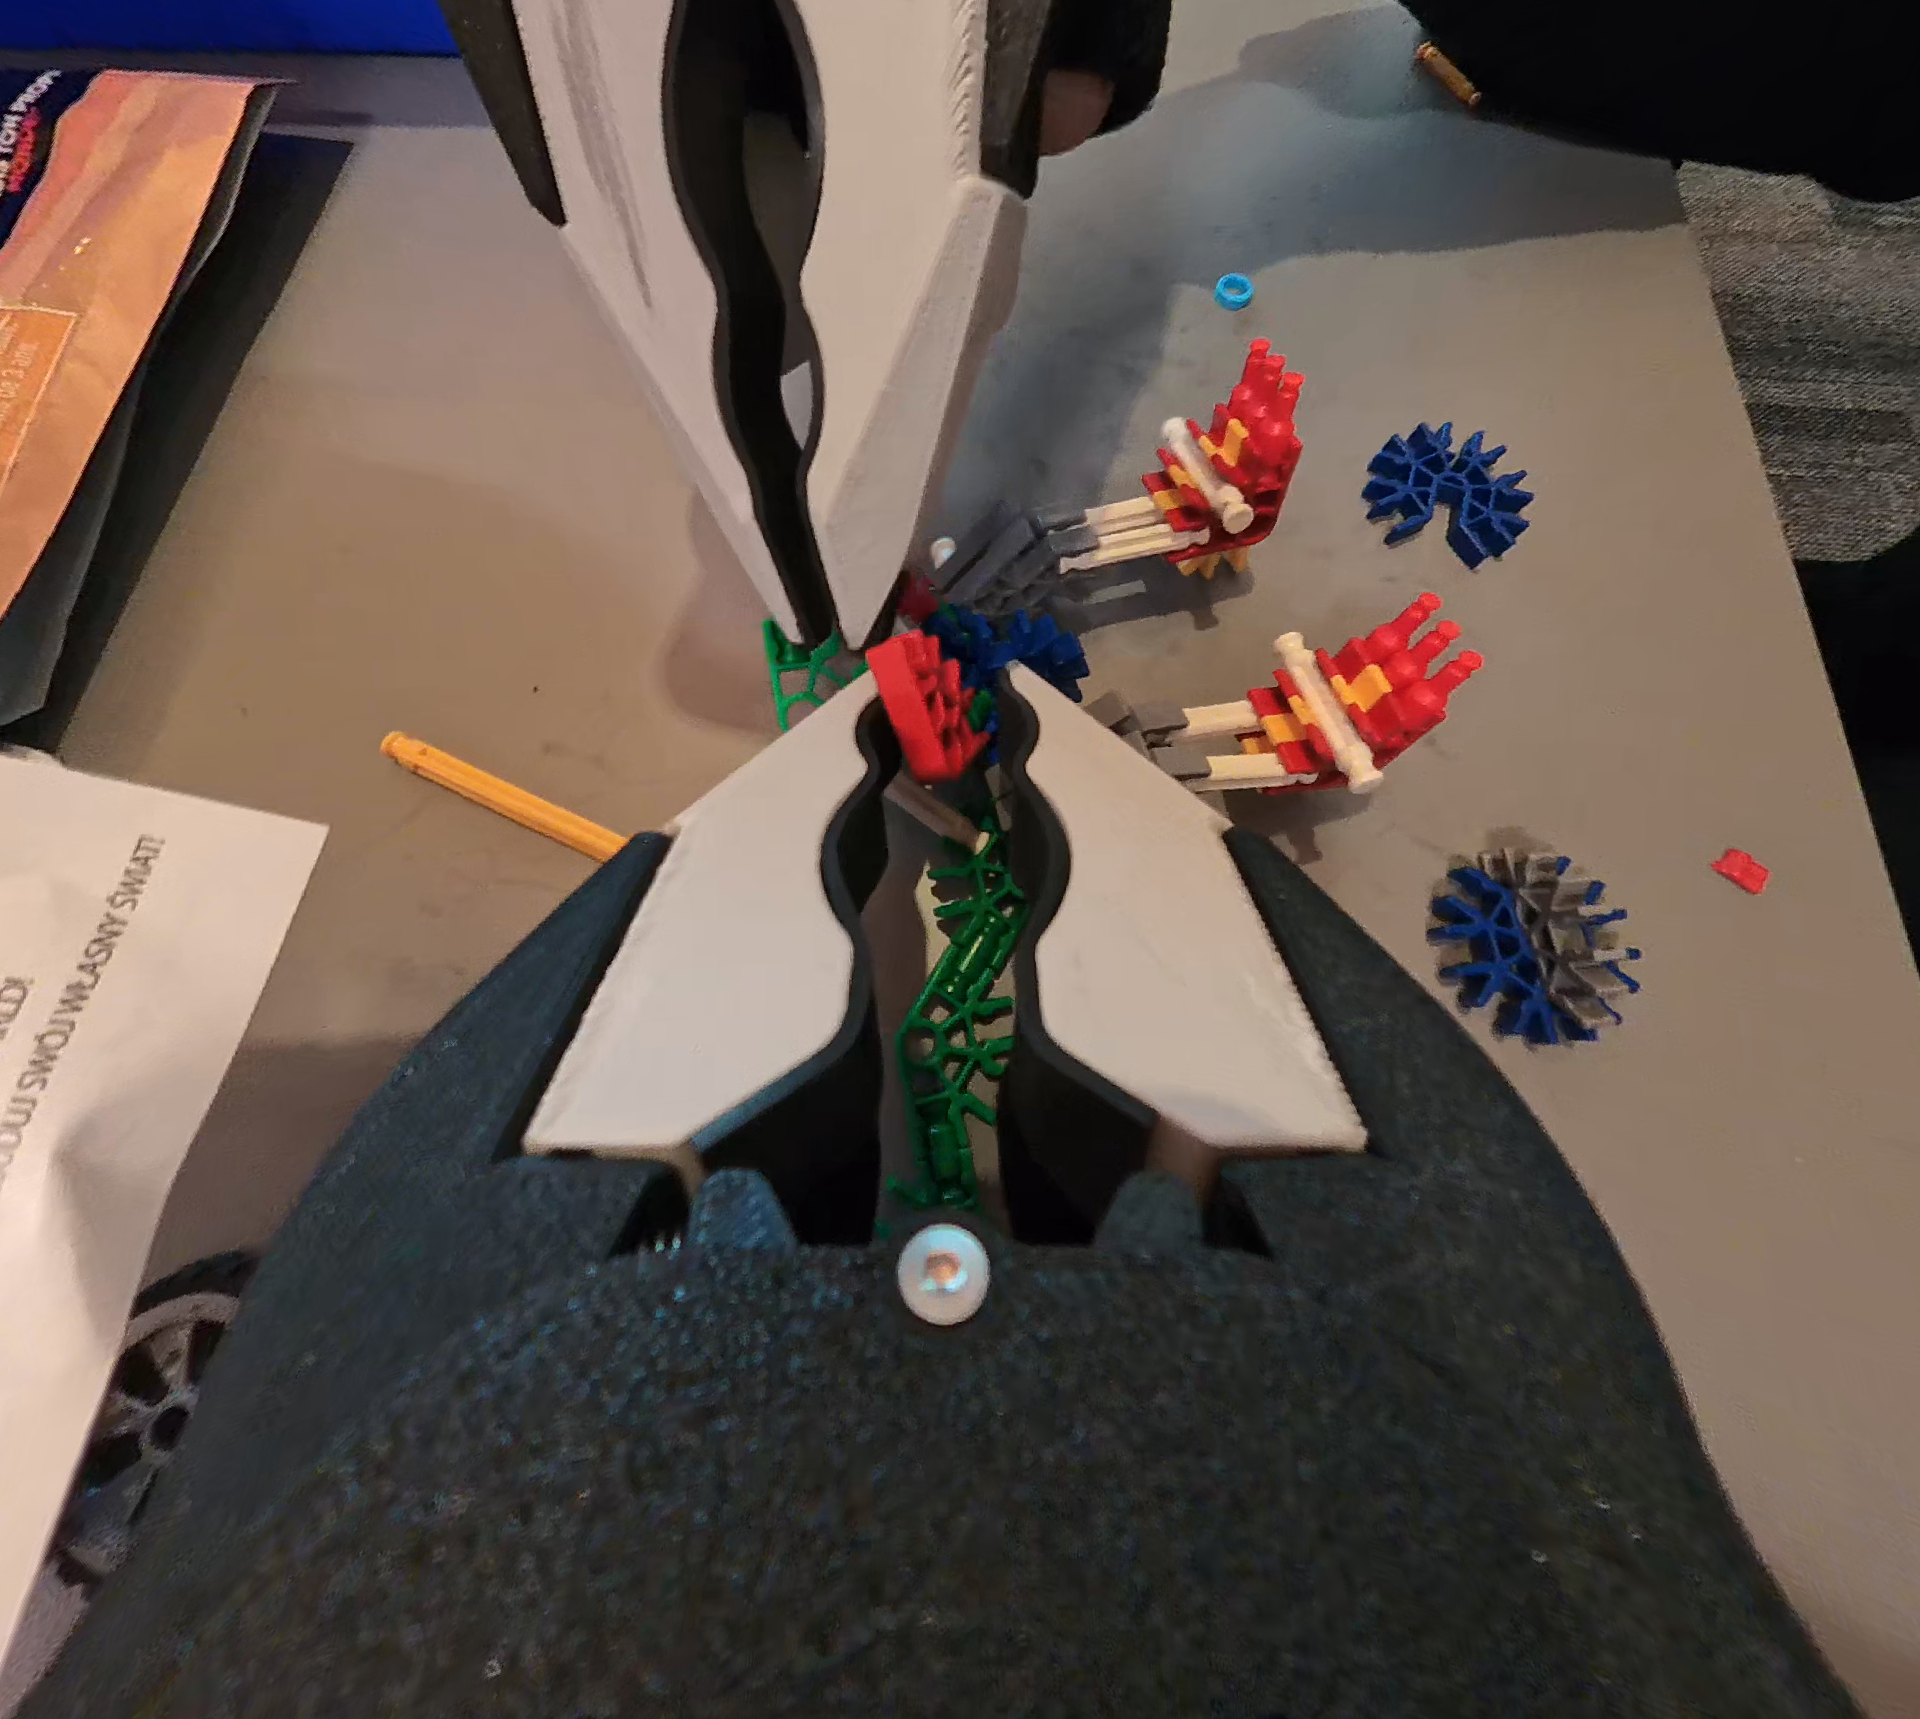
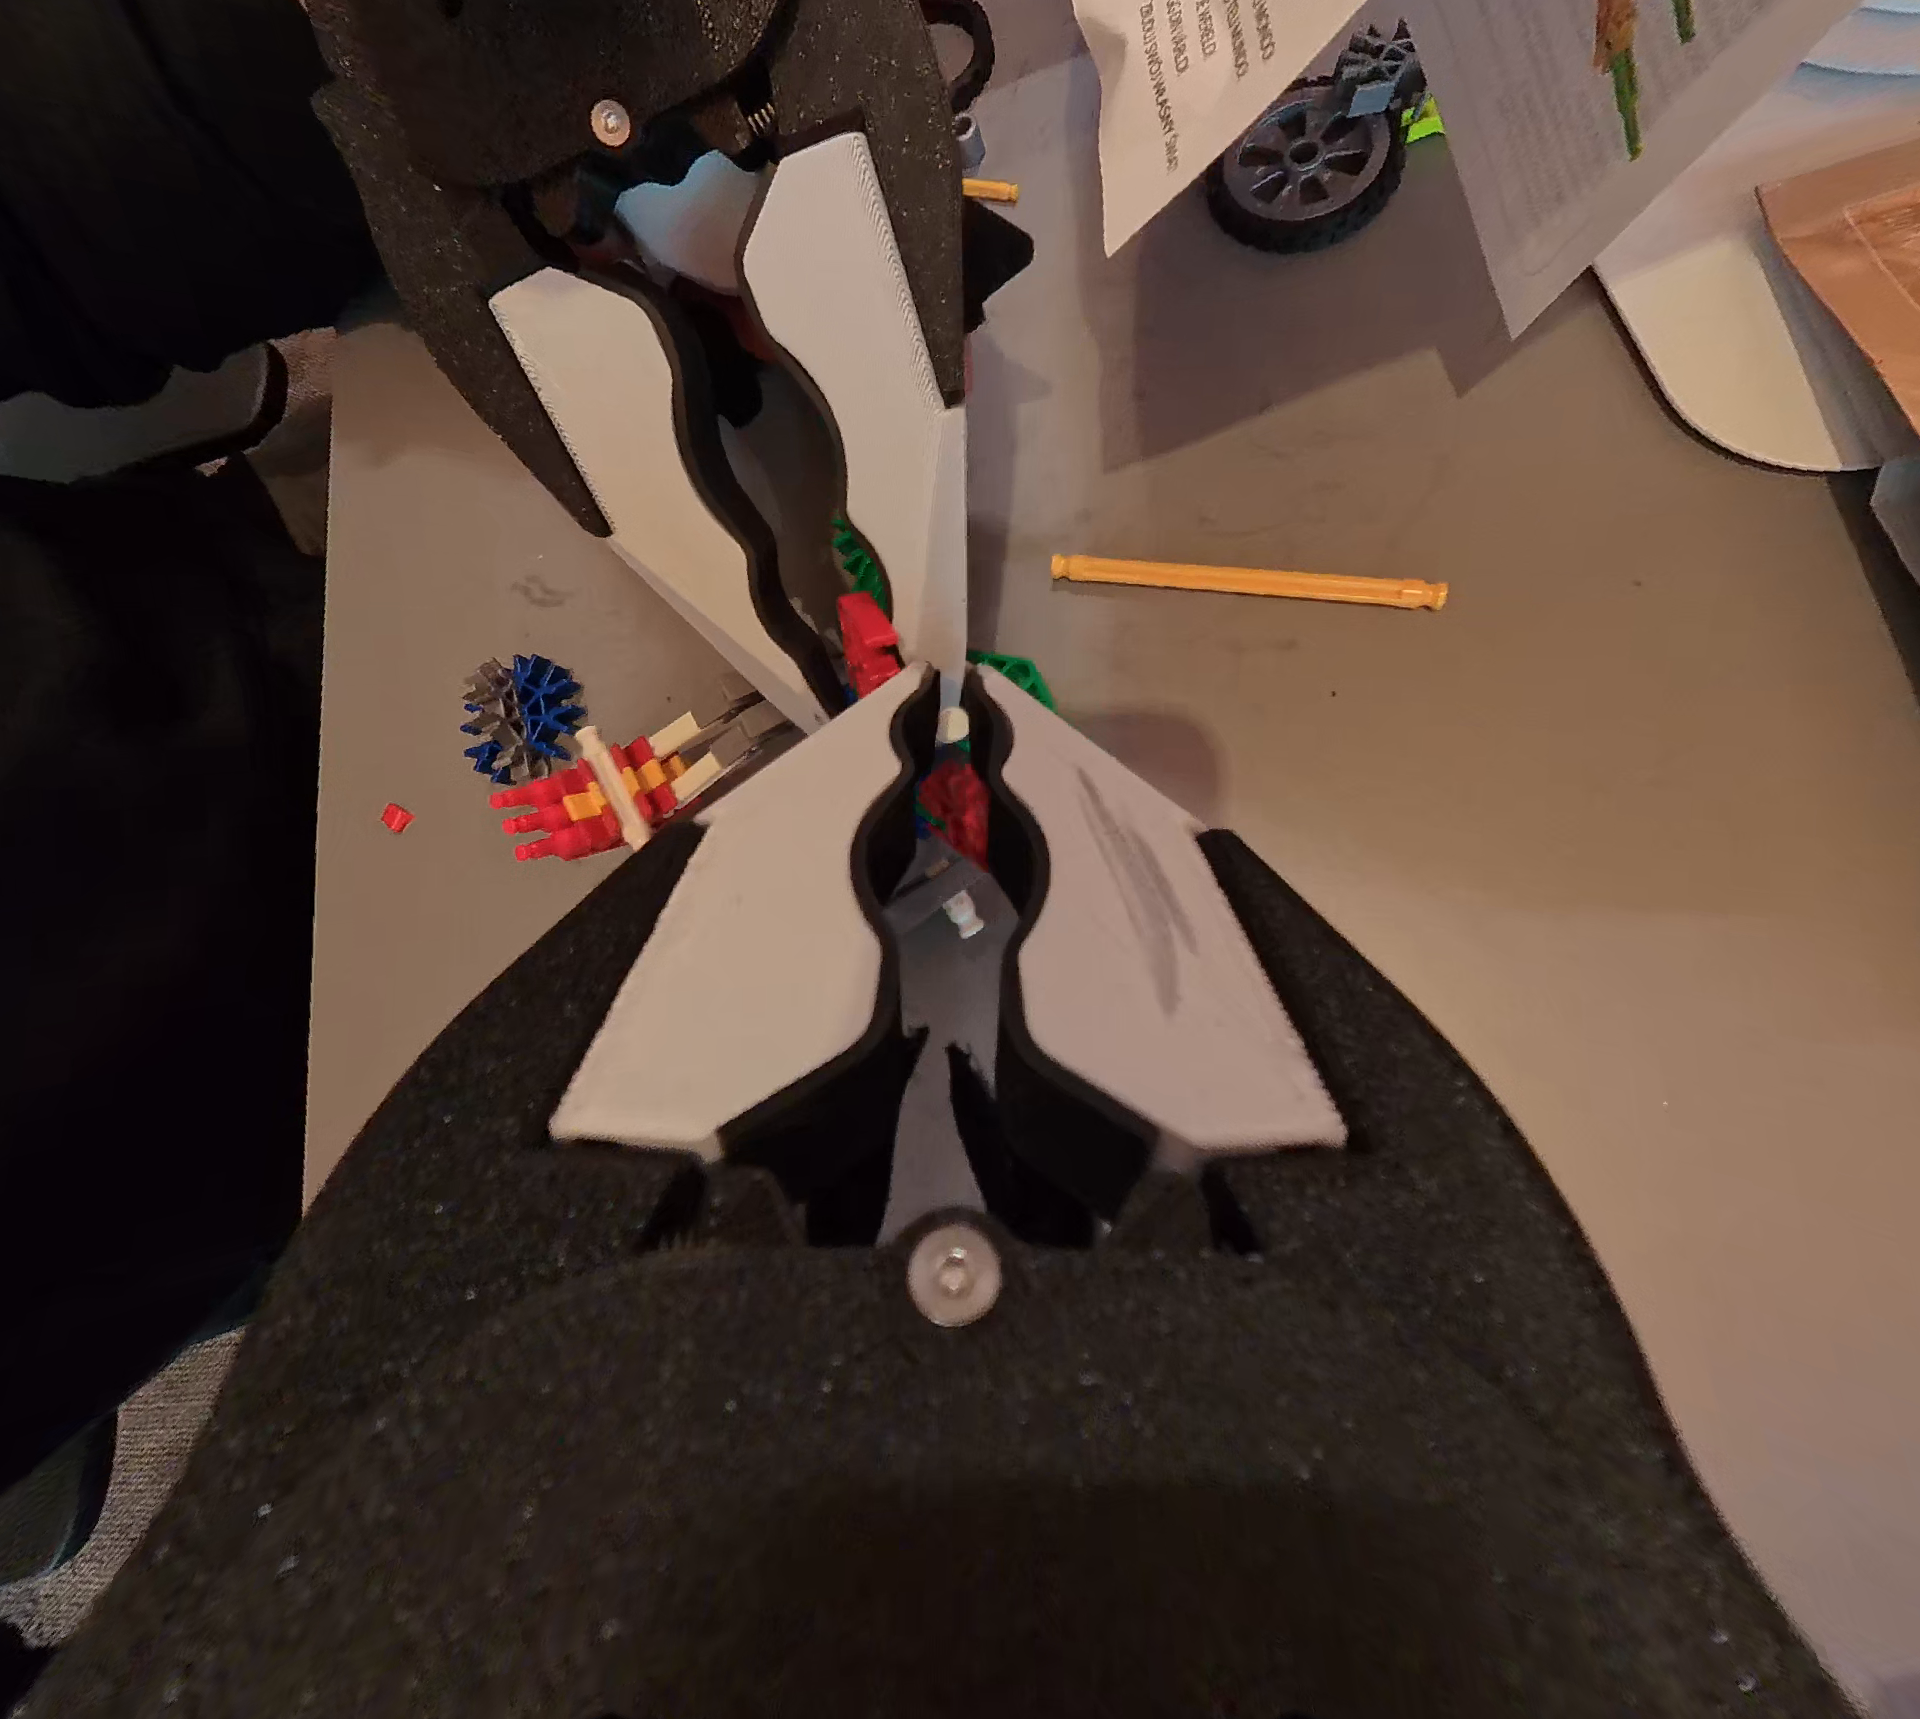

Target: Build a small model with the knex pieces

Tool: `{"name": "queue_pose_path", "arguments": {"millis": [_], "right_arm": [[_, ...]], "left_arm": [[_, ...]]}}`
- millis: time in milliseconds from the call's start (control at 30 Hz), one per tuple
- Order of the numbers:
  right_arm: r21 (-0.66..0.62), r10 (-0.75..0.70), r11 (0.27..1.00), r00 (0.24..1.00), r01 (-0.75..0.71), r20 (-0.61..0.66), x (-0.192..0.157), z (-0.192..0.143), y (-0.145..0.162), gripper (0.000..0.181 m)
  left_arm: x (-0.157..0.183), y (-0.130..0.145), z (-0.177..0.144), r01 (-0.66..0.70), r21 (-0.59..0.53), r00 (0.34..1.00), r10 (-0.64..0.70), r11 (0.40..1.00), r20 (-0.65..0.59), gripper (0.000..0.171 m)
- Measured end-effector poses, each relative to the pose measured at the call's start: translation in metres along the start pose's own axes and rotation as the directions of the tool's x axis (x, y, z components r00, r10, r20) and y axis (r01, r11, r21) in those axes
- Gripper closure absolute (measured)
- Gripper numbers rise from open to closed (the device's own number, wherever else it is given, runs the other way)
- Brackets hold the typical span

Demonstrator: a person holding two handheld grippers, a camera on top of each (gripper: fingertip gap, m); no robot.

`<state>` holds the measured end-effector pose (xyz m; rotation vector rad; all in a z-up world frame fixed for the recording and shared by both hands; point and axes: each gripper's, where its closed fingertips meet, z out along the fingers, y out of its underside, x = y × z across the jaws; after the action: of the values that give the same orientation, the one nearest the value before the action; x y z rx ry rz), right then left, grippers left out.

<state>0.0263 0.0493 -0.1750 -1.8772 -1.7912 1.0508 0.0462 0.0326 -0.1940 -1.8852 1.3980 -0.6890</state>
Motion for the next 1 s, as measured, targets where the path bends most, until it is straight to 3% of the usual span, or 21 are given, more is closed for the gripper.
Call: {"name": "queue_pose_path", "arguments": {"millis": [600,1000], "right_arm": [[0.029,-0.027,0.999,1.0,0.026,0.011,-0.004,-0.001,0.005,0.176],[0.02,-0.078,0.997,0.996,0.077,0.054,-0.019,-0.005,0.014,0.177]], "left_arm": [[0.007,-0.003,0.005,0.004,0.026,0.999,-0.003,1.0,-0.051,0.157],[0.018,-0.002,0.004,-0.115,-0.01,0.992,0.114,0.993,-0.051,0.153]]}}
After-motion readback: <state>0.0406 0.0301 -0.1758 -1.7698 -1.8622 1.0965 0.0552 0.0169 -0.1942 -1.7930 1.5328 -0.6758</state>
